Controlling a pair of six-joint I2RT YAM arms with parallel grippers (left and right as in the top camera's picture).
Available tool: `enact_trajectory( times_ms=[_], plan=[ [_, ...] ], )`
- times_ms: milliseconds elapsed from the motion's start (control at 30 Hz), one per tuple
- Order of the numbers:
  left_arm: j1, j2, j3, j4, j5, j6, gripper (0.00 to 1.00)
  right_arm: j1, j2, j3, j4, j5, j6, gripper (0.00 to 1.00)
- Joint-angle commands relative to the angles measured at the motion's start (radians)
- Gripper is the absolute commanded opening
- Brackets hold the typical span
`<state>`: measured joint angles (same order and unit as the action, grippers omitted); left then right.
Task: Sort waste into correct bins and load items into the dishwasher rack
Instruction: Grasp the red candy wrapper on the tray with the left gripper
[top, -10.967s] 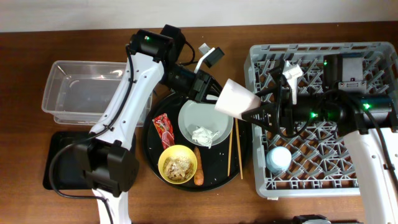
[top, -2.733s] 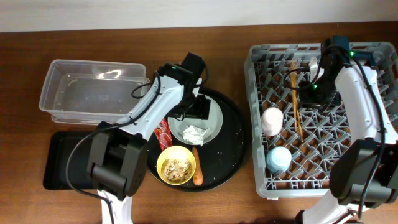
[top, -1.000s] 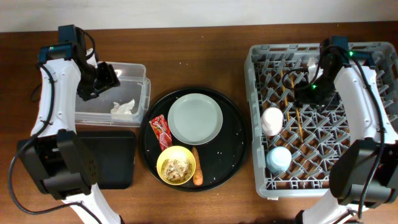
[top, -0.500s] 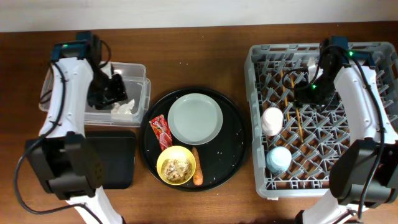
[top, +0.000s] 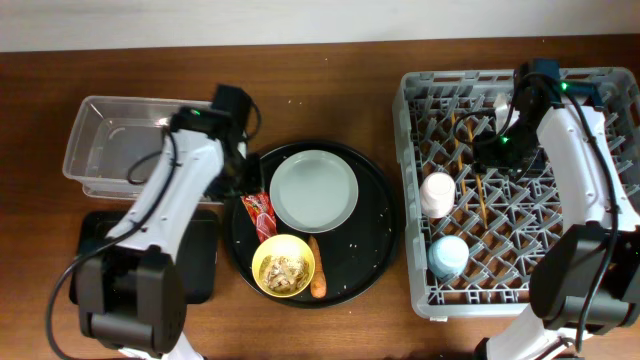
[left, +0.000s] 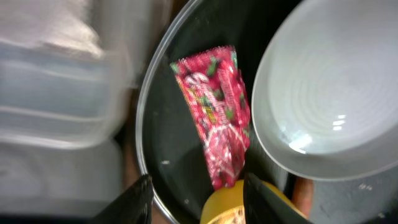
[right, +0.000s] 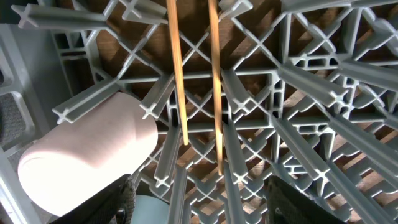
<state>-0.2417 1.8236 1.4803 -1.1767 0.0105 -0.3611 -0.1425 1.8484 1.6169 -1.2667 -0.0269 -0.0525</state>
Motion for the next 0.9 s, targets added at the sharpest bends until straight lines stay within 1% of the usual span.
enact_trajectory(
  times_ms=[0, 133, 233, 300, 333, 367, 433, 533, 767, 800, 867],
  plan=[
    [-0.018, -0.008, -0.086, 0.052, -0.007, -0.067, 0.47, 0.006, -0.006, -0.009, 0.0, -0.006, 0.008, 0.67],
    [-0.018, -0.008, -0.161, 0.137, -0.008, -0.096, 0.47, 0.006, -0.006, -0.009, 0.0, -0.006, 0.008, 0.67],
    [-0.02, -0.008, -0.267, 0.29, 0.002, -0.125, 0.46, 0.006, -0.006, -0.009, 0.0, -0.006, 0.008, 0.67],
    [-0.021, -0.008, -0.309, 0.34, 0.013, -0.125, 0.46, 0.006, -0.006, -0.009, 0.0, -0.006, 0.008, 0.67],
    [-0.021, -0.008, -0.332, 0.371, 0.021, -0.125, 0.45, 0.006, -0.006, -0.009, 0.0, -0.007, 0.008, 0.67],
    [-0.021, -0.008, -0.362, 0.417, 0.027, -0.125, 0.43, 0.006, -0.006, -0.009, 0.0, -0.006, 0.008, 0.67],
    [-0.022, -0.008, -0.417, 0.51, 0.027, -0.142, 0.42, 0.006, -0.006, -0.009, 0.0, -0.007, 0.008, 0.67],
    [-0.042, -0.008, -0.438, 0.559, 0.027, -0.143, 0.42, 0.006, -0.006, -0.009, 0.001, -0.007, 0.008, 0.67],
    [-0.109, -0.006, -0.476, 0.603, 0.021, -0.143, 0.42, 0.006, -0.006, -0.009, 0.0, -0.007, 0.008, 0.67],
    [-0.112, -0.006, -0.476, 0.604, 0.018, -0.143, 0.39, 0.006, -0.006, -0.009, 0.0, -0.007, 0.008, 0.67],
    [-0.111, -0.006, -0.476, 0.603, 0.018, -0.143, 0.36, 0.006, -0.006, -0.009, 0.0, -0.007, 0.008, 0.67]
  ],
)
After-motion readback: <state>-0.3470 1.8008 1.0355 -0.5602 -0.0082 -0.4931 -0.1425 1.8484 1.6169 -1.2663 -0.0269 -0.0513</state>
